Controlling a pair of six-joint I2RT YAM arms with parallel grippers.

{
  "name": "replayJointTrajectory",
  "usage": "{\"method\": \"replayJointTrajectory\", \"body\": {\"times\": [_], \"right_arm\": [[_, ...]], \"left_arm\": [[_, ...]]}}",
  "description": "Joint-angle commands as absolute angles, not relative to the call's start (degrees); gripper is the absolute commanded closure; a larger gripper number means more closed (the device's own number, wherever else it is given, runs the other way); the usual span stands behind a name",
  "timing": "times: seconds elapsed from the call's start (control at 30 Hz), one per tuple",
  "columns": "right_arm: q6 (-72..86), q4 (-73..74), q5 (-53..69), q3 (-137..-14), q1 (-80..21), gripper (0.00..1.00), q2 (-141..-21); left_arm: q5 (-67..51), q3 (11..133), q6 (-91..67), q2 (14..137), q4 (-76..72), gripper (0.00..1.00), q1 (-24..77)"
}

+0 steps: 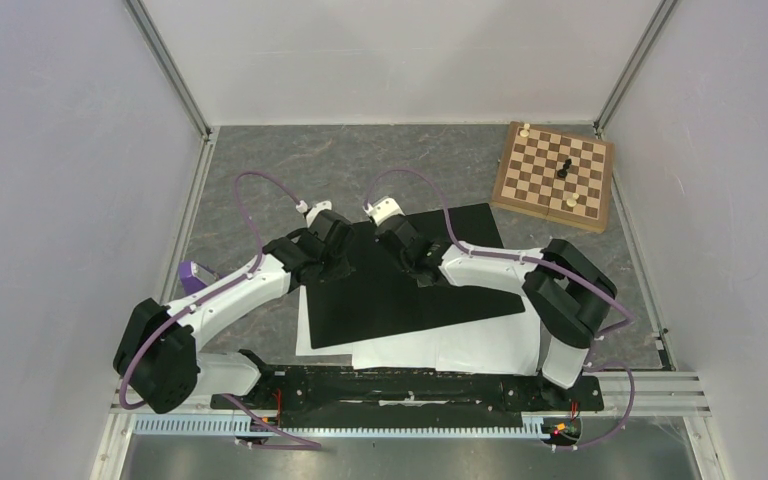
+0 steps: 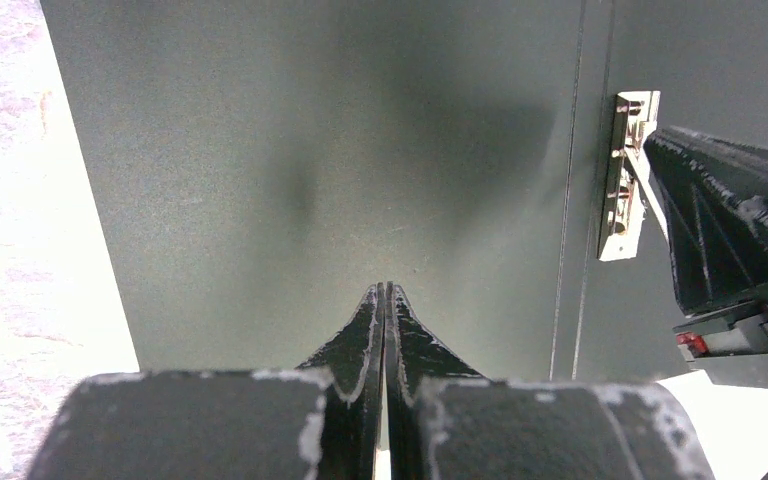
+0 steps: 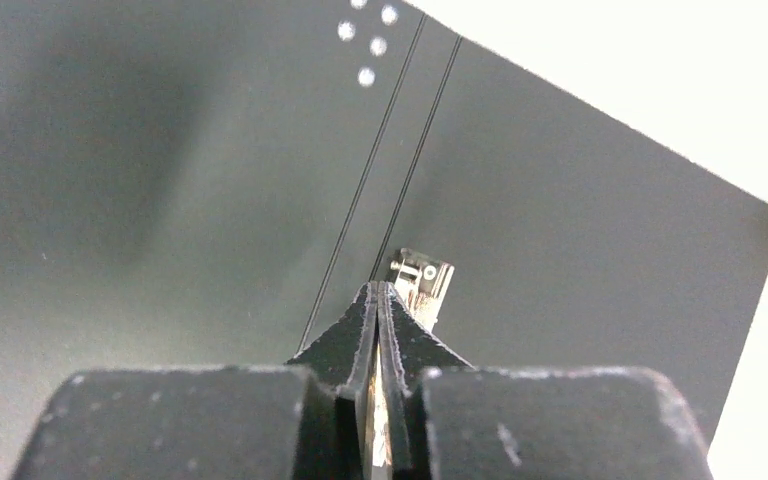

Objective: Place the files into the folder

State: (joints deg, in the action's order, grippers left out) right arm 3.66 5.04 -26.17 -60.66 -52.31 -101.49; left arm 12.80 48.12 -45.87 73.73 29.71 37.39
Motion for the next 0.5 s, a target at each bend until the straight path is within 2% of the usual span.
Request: {"method": "replayJointTrajectory", "body": {"times": [0.0,0.03,0.07,0.13,0.2,0.33,0.47], "right_arm": [[6.0,8.9,-30.0,-67.8,-52.3,0.91,-103.1],[6.5,9.9,-30.5,-68.8,-52.2,0.80,-103.2],[7.0,10.3,-30.8,-68.9,-52.2,0.75,-102.9],[7.5,10.6,-31.0,-68.0,-52.2,0.66,-101.1],[8.5,12.1,-30.6,-66.5,-52.2,0.62,-98.7],[11.1,12.6,-28.2,-59.1,-52.2,0.65,-91.4],[13.1,12.8,-25.7,-51.7,-52.2,0.78,-83.4]], "left_arm": [[12.6,50.8,-43.6,72.3,29.5,0.98,36.9],[12.5,50.9,-43.5,72.2,29.5,0.98,36.9],[12.5,51.0,-43.4,72.2,29.7,0.98,36.8],[12.4,51.1,-43.3,71.8,30.0,0.98,36.7],[12.5,50.9,-43.2,71.2,30.3,0.98,36.5],[12.5,50.8,-43.0,70.2,30.8,0.98,36.0],[12.2,51.0,-43.1,69.7,31.0,0.98,35.8]]}}
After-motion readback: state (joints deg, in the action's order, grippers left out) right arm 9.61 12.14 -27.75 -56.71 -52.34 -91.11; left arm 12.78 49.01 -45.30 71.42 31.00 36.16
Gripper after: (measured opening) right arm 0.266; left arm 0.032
